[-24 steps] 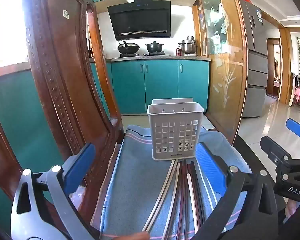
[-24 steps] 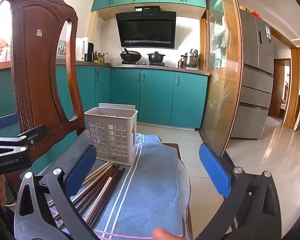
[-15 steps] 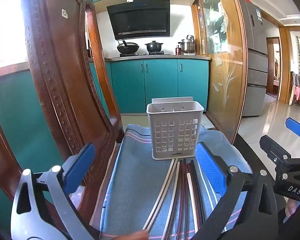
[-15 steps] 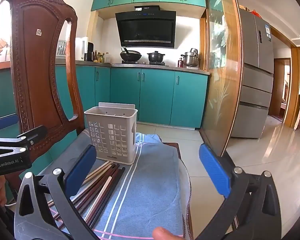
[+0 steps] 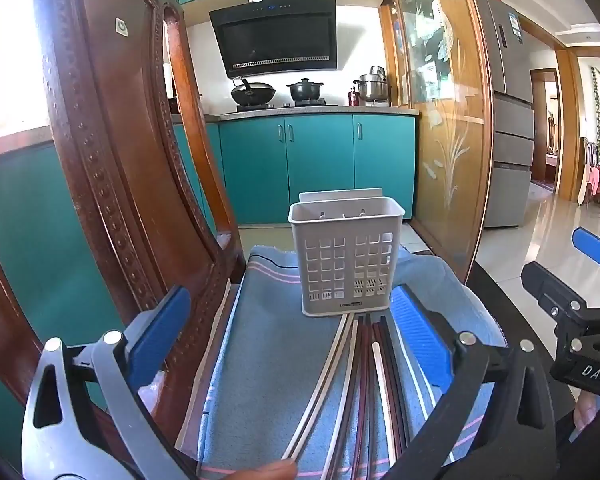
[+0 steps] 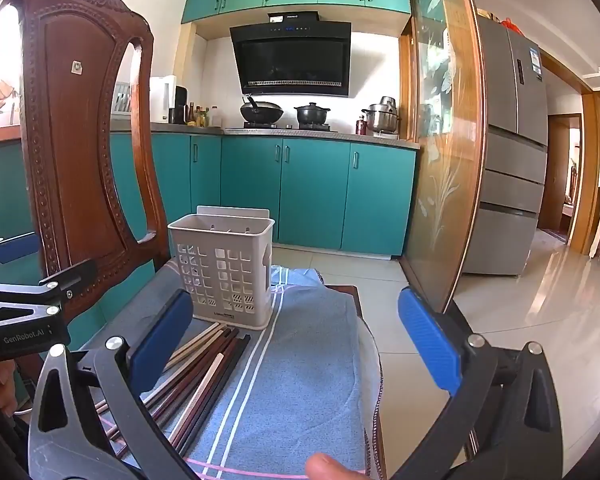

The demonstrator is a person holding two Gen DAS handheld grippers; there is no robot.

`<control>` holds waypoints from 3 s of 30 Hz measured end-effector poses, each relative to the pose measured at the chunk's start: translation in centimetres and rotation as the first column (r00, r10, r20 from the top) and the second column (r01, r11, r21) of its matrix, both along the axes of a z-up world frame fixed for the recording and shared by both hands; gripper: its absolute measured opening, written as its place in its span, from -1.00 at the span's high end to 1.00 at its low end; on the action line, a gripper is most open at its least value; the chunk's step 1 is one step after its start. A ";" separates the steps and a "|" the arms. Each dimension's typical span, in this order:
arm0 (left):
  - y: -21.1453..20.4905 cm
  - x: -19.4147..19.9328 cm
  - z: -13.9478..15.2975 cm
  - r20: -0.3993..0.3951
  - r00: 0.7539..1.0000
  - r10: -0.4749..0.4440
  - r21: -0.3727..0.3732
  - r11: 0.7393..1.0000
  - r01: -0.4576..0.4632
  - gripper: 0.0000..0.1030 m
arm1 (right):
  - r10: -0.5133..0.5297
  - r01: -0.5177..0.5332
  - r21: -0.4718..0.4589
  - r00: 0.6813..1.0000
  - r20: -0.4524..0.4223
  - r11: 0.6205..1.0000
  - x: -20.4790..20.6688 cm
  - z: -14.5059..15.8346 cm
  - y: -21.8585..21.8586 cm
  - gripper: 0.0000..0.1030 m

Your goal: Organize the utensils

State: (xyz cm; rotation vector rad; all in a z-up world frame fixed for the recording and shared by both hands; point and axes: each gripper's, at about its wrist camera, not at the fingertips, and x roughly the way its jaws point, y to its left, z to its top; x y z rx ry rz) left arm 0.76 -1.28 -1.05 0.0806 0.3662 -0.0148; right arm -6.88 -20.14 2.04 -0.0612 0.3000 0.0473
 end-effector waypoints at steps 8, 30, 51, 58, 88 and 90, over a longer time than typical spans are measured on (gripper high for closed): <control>0.1 0.1 -0.1 -0.005 1.000 0.001 0.000 1.000 -0.001 -0.94 | 0.003 -0.003 -0.002 1.000 0.004 1.000 -0.1 -0.1 -0.2 -0.95; 0.1 0.0 -0.2 -0.005 1.000 0.001 -0.001 1.000 -0.001 -0.94 | 0.007 -0.007 -0.007 1.000 0.010 1.000 -0.2 0.1 -0.1 -0.95; 0.3 0.1 -0.2 -0.009 1.000 -0.001 0.002 1.000 0.001 -0.94 | 0.007 -0.007 -0.018 1.000 0.018 1.000 -0.5 0.3 0.1 -0.95; 0.3 0.1 -0.1 -0.009 1.000 0.000 0.001 1.000 0.000 -0.94 | 0.006 -0.006 -0.020 1.000 0.019 1.000 -0.5 0.3 0.1 -0.95; 0.5 0.4 -0.6 -0.027 1.000 0.010 0.013 1.000 -0.009 -0.94 | 0.071 -0.078 -0.048 0.990 -0.119 0.996 1.4 -1.3 0.5 -0.95; 0.5 0.8 -0.8 -0.053 0.998 0.022 0.027 0.999 -0.021 -0.94 | 0.045 -0.061 -0.095 0.986 -0.163 0.994 2.1 -2.3 1.1 -0.95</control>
